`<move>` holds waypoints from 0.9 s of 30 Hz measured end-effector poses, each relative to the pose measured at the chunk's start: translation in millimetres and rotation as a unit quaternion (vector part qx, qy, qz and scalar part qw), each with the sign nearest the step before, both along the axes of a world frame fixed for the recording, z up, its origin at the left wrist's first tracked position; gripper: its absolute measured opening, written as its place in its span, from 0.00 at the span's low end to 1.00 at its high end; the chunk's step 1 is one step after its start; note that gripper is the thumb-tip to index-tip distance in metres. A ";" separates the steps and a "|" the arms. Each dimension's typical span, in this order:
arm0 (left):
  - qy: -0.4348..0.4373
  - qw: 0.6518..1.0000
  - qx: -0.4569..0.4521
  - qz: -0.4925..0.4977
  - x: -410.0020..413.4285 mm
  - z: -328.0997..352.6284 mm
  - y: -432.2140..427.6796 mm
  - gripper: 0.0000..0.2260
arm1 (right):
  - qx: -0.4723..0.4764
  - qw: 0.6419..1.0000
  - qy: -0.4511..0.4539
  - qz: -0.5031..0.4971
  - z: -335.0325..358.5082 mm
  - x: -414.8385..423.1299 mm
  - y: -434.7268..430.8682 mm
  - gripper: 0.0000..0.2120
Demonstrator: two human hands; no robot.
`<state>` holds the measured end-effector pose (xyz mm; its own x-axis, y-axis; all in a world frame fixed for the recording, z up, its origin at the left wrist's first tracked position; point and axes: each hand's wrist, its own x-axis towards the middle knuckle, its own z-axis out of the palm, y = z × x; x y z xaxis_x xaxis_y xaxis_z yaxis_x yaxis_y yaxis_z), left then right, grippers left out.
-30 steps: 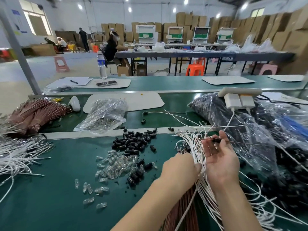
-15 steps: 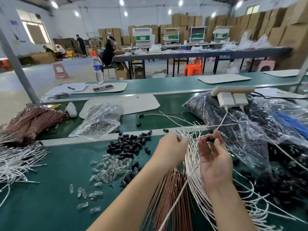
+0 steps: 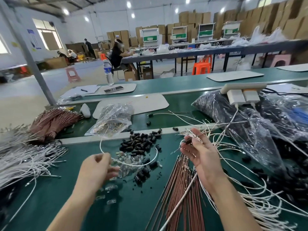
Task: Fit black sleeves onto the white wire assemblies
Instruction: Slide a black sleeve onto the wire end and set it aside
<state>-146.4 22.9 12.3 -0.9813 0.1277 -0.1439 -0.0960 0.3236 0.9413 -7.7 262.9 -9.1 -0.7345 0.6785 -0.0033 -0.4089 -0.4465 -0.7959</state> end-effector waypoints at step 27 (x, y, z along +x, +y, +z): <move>0.395 0.867 -0.043 -0.300 58.5 -47.7 56.0 0.05 | -0.069 0.994 -0.022 0.078 -0.6 -6.7 -14.9 0.12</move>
